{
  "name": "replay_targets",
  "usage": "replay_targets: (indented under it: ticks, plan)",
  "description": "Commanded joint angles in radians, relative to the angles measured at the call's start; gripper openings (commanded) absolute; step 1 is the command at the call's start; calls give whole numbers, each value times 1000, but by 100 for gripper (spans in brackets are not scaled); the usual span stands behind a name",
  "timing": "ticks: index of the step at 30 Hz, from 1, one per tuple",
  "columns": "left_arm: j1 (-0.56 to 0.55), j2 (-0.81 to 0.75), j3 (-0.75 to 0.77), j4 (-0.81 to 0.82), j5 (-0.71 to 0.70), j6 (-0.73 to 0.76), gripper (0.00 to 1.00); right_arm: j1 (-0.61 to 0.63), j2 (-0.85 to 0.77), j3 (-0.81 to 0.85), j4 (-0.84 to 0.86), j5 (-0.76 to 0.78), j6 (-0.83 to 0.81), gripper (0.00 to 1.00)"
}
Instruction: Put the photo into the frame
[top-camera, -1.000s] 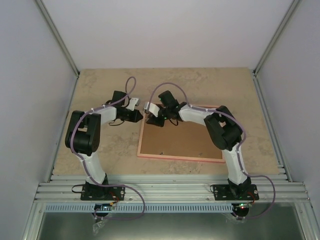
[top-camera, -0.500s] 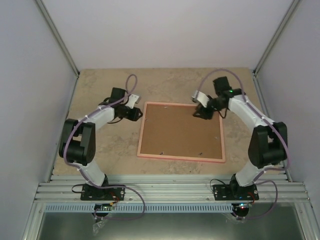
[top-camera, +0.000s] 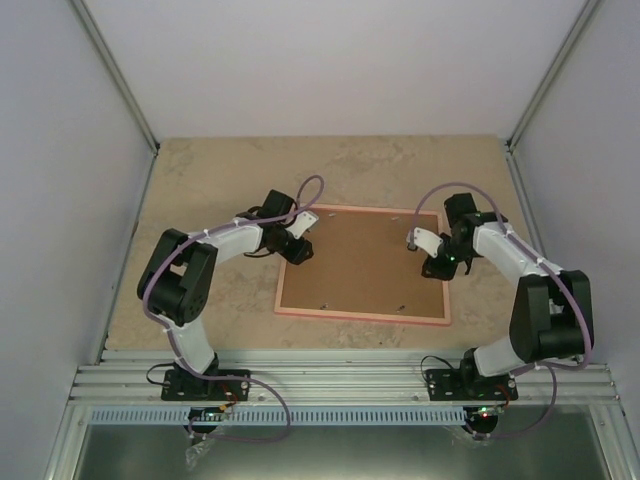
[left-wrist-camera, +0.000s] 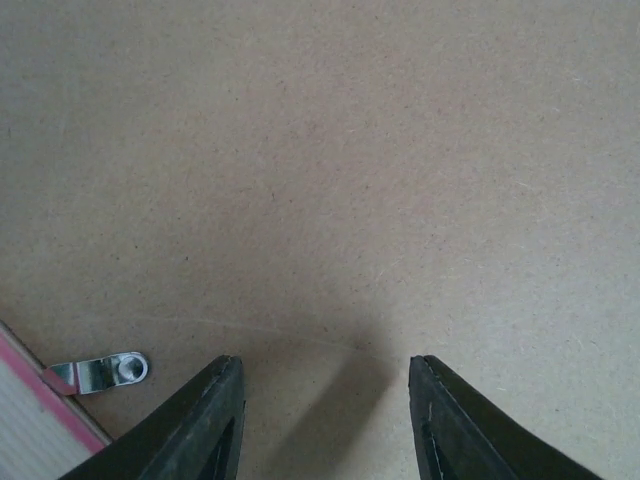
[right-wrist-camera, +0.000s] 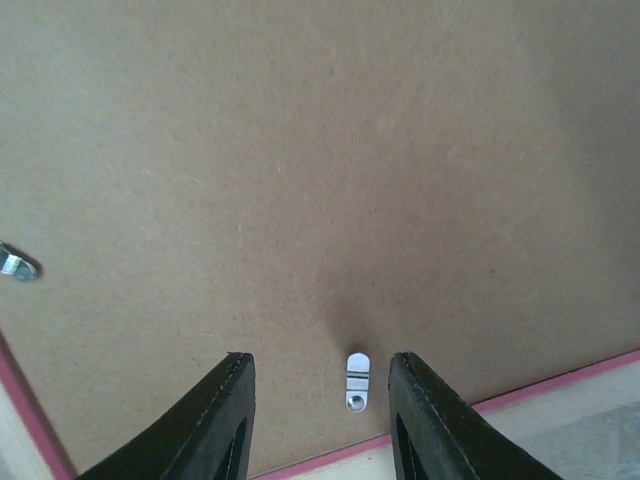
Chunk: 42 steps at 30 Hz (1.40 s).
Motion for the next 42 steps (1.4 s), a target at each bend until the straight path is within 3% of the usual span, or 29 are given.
replay_targets:
  ticks: [1, 17, 22, 30, 42]
  plan:
    - [-19, 27, -11, -9, -66, 51, 48, -1, 22, -63, 104, 67, 4, 39]
    - [-24, 86, -37, -2, -165, 75, 41, -5, 139, -104, 290, 280, 77, 32]
    - [-24, 87, -51, 0, -169, 83, 38, -36, 173, -29, 242, 257, 131, 35]
    - [-24, 80, -71, 7, -186, 81, 35, -75, 211, 46, 228, 242, 227, 31]
    - [-24, 89, -62, 2, -191, 69, 34, -103, 157, 55, 186, 239, 82, 29]
